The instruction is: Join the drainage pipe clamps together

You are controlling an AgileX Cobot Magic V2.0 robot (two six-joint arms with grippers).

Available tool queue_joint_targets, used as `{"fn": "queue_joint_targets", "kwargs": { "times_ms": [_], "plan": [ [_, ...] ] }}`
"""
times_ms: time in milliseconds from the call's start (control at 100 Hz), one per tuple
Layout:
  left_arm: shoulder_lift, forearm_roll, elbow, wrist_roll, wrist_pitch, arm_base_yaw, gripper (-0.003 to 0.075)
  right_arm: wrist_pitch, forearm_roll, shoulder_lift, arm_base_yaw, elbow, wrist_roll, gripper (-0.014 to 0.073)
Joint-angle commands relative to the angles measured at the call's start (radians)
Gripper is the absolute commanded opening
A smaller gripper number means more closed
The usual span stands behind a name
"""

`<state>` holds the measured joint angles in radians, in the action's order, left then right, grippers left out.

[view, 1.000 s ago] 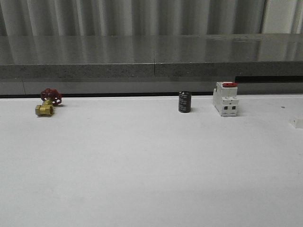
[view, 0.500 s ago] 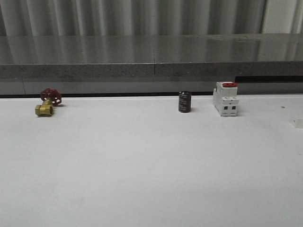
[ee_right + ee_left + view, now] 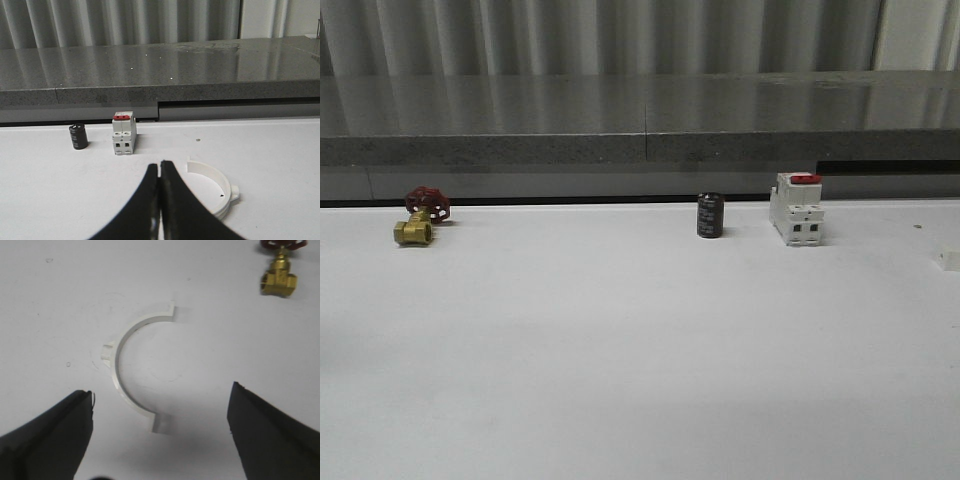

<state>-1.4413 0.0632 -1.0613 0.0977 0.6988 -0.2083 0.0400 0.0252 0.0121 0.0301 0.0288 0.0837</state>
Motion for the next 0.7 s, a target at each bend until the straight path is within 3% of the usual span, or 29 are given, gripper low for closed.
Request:
{"fn": "queue_joint_targets", "kwargs": {
  "times_ms": [0,340,690],
  "plan": [
    [-0.052,0.016,-0.082,0.056,-0.007,-0.039,0.0547,-0.081,0.0,0.016,-0.005,-0.02,-0.007,-0.0066],
    [-0.314,0.142,-0.233,0.271,-0.002,-0.131,0.0546,-0.081,0.0,0.016,-0.005,-0.02,-0.007,-0.0066],
    [-0.474,0.146,-0.275,0.339,-0.044,-0.131,0.0546,-0.081,0.0,0.016,-0.005,-0.02,-0.007,-0.0066]
  ]
}}
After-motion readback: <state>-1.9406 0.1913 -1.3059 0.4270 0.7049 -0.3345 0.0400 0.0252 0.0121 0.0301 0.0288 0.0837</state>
